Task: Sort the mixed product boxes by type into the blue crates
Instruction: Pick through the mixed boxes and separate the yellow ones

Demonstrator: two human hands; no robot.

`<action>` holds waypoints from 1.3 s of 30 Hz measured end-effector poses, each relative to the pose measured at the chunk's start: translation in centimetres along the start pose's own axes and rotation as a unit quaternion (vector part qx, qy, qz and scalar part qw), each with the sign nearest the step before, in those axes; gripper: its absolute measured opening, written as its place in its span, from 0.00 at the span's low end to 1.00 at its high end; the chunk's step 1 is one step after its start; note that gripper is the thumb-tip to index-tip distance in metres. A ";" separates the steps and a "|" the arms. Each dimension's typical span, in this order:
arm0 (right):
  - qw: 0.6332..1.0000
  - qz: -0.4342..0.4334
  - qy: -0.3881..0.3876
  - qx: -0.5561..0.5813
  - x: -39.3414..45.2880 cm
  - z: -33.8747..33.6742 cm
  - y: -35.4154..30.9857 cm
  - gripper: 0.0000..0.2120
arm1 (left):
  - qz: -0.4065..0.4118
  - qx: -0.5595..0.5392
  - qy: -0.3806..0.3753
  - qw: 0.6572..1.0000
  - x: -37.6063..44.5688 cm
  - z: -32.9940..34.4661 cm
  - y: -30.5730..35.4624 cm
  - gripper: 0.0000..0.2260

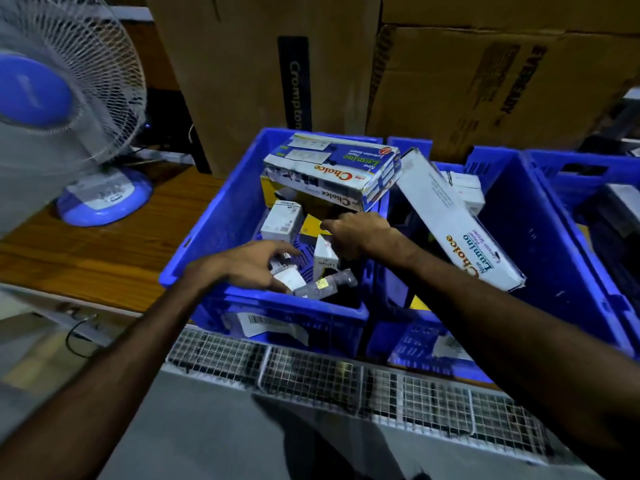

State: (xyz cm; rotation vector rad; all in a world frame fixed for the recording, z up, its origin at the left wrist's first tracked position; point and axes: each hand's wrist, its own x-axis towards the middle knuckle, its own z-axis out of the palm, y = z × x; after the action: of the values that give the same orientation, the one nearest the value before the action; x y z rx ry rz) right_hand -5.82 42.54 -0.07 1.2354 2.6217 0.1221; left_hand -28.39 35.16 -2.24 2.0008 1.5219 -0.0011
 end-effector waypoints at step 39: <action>0.665 0.269 0.390 0.577 -23.7 1.8 12.0 0.31 | 0.178 -0.328 0.297 0.879 -1.0 -2.7 11.9 0.31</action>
State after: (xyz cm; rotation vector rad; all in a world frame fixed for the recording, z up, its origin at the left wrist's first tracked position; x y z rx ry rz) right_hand 18.10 31.93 4.60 2.8736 2.7668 -1.4638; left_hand -19.28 33.83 5.86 1.7290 1.2003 1.2130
